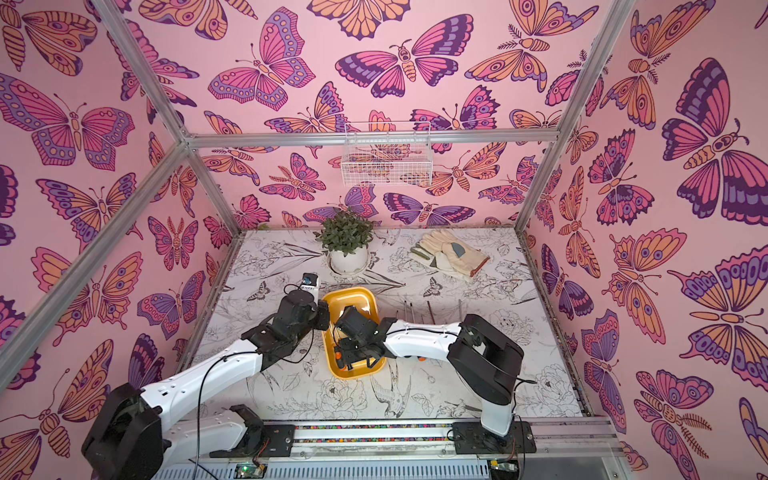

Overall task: Take out the screwdriver from the storage box
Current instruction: Pick up the screwdriver from the storage box.

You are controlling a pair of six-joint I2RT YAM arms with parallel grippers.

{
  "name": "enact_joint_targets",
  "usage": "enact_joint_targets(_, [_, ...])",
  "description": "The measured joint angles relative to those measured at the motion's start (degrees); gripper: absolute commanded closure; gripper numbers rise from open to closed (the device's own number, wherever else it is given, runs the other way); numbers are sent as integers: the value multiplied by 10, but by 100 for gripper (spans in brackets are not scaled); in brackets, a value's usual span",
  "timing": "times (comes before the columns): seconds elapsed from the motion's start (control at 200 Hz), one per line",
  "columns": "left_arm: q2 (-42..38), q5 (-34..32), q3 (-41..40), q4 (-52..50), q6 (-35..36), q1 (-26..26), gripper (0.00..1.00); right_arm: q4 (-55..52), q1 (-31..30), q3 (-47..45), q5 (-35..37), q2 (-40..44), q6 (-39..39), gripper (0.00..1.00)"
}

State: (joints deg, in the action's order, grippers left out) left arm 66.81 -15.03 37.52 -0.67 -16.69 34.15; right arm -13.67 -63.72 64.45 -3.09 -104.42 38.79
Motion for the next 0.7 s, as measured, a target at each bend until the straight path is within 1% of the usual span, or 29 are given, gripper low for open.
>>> enact_joint_targets(0.22, [-4,-8,-2,-2,-1,-1,100,-10,0,19,0,-16,0,64])
enact_joint_targets(0.461, [-4,-23,-3,-3,-5,-4,100,-27,0,54,2,-37,-3,60])
enact_joint_targets(0.701, [-4,-30,-7,-2,-14,-5,100,-32,0,60,7,-41,-7,59])
